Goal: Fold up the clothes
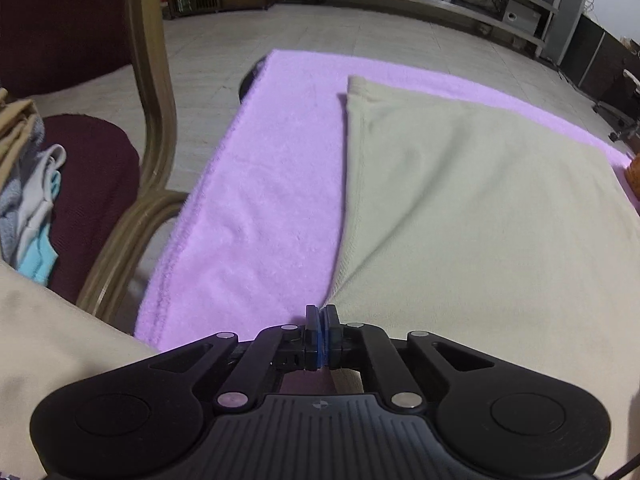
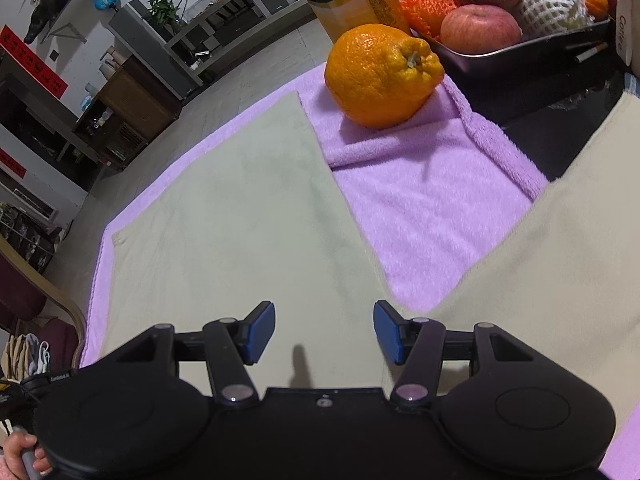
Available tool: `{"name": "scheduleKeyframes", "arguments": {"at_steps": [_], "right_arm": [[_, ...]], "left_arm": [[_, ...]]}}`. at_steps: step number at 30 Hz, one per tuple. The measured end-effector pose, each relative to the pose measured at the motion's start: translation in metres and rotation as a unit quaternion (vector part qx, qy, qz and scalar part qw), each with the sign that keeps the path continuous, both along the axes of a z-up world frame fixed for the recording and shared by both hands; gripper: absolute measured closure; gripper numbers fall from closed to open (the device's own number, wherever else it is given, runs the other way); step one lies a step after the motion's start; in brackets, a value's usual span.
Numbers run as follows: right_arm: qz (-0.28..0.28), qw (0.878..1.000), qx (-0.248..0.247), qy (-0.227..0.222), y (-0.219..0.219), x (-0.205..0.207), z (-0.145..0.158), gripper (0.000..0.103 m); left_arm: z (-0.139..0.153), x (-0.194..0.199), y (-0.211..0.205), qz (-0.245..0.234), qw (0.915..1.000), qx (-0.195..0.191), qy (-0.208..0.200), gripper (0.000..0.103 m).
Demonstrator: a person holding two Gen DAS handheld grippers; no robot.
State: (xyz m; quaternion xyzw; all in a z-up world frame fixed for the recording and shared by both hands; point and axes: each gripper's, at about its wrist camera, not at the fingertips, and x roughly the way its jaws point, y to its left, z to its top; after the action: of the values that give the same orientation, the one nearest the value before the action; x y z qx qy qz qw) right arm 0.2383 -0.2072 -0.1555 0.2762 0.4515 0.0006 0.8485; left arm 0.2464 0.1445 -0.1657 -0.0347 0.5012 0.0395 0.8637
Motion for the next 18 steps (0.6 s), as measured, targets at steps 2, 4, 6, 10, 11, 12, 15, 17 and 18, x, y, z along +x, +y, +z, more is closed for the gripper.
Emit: {"name": "scheduleKeyframes", "arguments": {"at_steps": [2, 4, 6, 10, 11, 12, 15, 17, 18], "right_arm": [[0.007, 1.000, -0.007, 0.005, -0.001, 0.009, -0.001, 0.047], [0.012, 1.000, -0.011, 0.003, -0.004, 0.019, 0.001, 0.047], [0.016, 1.000, -0.014, -0.004, -0.007, 0.032, 0.006, 0.046], [0.019, 0.999, -0.024, -0.028, -0.008, 0.070, 0.020, 0.046], [0.020, 0.999, -0.026, -0.034, -0.007, 0.080, 0.024, 0.046], [0.020, 0.999, -0.031, -0.036, -0.005, 0.089, 0.025, 0.046], [0.022, 0.998, -0.040, -0.041, 0.002, 0.108, 0.026, 0.046], [0.028, 0.998, -0.044, -0.045, 0.007, 0.114, 0.026, 0.046], [0.033, 0.997, -0.045, -0.047, 0.009, 0.114, 0.026, 0.046]], "left_arm": [[0.002, 0.002, -0.001, -0.005, 0.9999, -0.013, 0.004, 0.091], [0.010, 0.001, -0.001, -0.013, 0.9996, -0.024, -0.009, 0.090], [0.021, 0.006, -0.001, -0.021, 0.9988, -0.029, -0.034, 0.080], [0.036, 0.036, -0.009, -0.026, 0.9972, -0.016, -0.068, 0.068], [0.034, 0.050, -0.012, -0.025, 0.9976, -0.007, -0.063, 0.067], [0.030, 0.065, -0.014, -0.020, 0.9983, -0.003, -0.055, 0.067], [0.015, 0.103, -0.019, -0.011, 0.9994, 0.004, -0.032, 0.067], [0.004, 0.123, -0.022, -0.010, 0.9998, 0.002, -0.019, 0.067], [-0.003, 0.129, -0.024, -0.009, 0.9999, 0.007, -0.010, 0.068]]}}
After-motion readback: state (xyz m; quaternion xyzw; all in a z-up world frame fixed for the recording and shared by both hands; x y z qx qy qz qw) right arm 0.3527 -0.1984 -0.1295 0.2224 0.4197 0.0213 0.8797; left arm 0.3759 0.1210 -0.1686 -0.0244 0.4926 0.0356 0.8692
